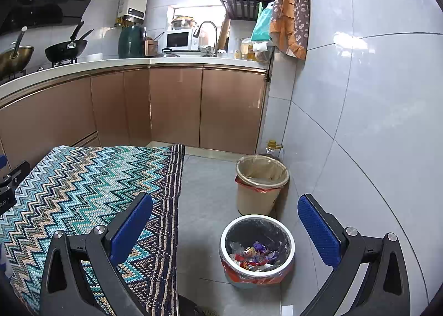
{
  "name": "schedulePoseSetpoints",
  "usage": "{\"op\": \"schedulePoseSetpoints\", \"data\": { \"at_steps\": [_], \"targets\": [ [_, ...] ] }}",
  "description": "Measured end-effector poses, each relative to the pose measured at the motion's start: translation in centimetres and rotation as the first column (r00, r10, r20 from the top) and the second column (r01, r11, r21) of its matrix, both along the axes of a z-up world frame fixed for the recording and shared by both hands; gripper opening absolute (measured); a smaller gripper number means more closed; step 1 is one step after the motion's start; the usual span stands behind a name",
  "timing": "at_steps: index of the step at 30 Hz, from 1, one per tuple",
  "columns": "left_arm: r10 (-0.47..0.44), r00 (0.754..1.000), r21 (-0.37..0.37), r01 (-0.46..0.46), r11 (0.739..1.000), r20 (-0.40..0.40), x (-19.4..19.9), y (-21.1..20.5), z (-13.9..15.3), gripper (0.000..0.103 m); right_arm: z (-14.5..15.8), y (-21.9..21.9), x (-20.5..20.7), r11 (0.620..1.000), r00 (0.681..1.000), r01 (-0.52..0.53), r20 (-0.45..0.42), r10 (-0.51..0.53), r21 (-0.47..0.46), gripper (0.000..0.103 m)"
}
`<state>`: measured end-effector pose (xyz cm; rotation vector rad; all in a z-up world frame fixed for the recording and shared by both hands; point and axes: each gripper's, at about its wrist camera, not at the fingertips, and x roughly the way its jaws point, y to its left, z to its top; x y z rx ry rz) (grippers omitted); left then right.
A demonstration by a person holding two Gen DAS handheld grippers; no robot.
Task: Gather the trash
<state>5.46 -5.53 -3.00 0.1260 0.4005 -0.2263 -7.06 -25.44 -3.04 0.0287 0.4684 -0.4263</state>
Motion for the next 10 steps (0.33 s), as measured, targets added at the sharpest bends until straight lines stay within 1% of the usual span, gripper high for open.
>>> {"op": "schedulePoseSetpoints", "data": {
  "at_steps": [10],
  "targets": [
    [0.003, 1.0, -0.007, -0.003, 1.0, 0.0, -0.02, 0.19, 0.01, 0.084, -0.12, -0.2, 0.11, 1.0, 1.0, 0.0, -0.002, 0.0, -0.004, 0.103]
  ]
}}
